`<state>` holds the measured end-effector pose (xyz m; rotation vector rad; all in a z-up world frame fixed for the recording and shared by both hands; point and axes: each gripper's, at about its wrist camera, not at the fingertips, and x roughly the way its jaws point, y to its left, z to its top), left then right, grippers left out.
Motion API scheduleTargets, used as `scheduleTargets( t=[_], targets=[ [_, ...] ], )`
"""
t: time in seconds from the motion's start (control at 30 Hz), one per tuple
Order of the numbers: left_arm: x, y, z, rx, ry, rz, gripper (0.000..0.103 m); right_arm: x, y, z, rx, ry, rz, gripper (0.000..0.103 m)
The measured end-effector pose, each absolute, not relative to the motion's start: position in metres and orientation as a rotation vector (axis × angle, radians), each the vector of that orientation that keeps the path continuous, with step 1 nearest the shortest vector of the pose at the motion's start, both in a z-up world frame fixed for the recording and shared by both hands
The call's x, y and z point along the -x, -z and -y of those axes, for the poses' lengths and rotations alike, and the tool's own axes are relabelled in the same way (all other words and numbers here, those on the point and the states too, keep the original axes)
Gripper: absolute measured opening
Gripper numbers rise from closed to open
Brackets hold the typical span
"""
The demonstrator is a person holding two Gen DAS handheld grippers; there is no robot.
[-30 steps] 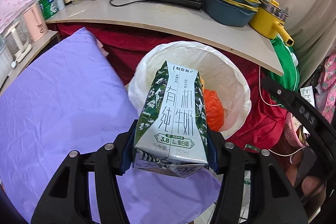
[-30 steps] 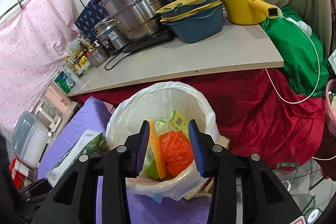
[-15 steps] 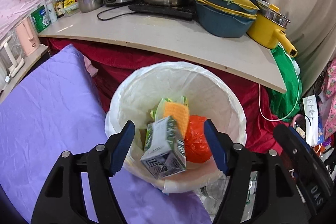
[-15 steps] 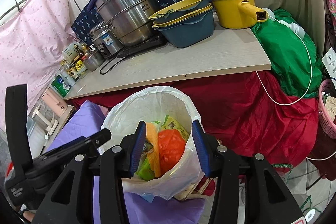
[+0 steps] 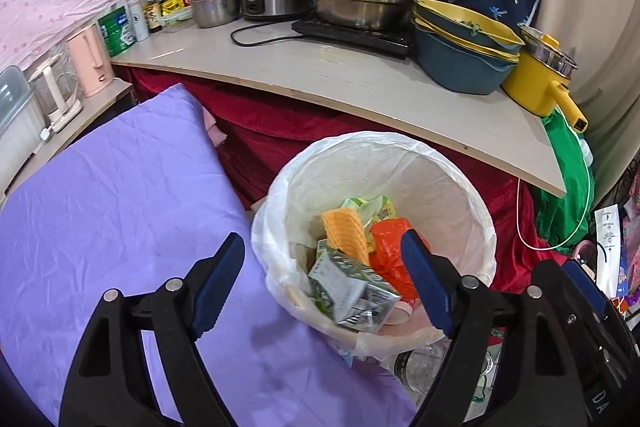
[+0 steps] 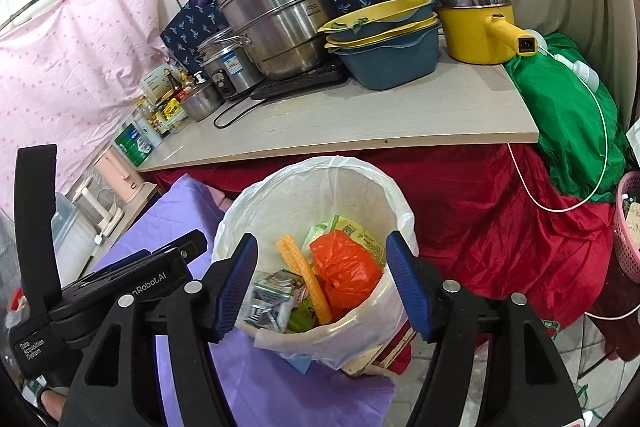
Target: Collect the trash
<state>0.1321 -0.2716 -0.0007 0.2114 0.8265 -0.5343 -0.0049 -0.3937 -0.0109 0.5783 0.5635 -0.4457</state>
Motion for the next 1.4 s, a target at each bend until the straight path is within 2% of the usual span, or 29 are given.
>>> scheduleTargets(
  t=[0.17,0.47,0.67,0.77,1.4],
  targets=[
    [-0.129,-0.006,0.254,-0.193,0.489,-0.803,0.086,0.002,0.005,0.38,-0.534,0.42,-0.583,0.072],
    [-0.118,-0.013,0.222,-0.201,0.425,-0.776,0.089,0.002,-0.003,0.352,-0.456,0.401,-0.6,0.084],
    [-0.111,-0.011,0.196,-0.197,0.376,-0.777,0.093,-0.001,-0.005,0.33,-0.389,0.371,-0.645,0.085],
    [-0.109,-0.01,0.186,-0.196,0.367,-0.785,0.093,-0.002,-0.002,0.323,-0.371,0.355,-0.666,0.097],
    [-0.082,-0.001,0.151,-0.22,0.307,-0.795,0.096,0.012,-0.001,0.285,-0.27,0.313,-0.69,0.096]
  ],
)
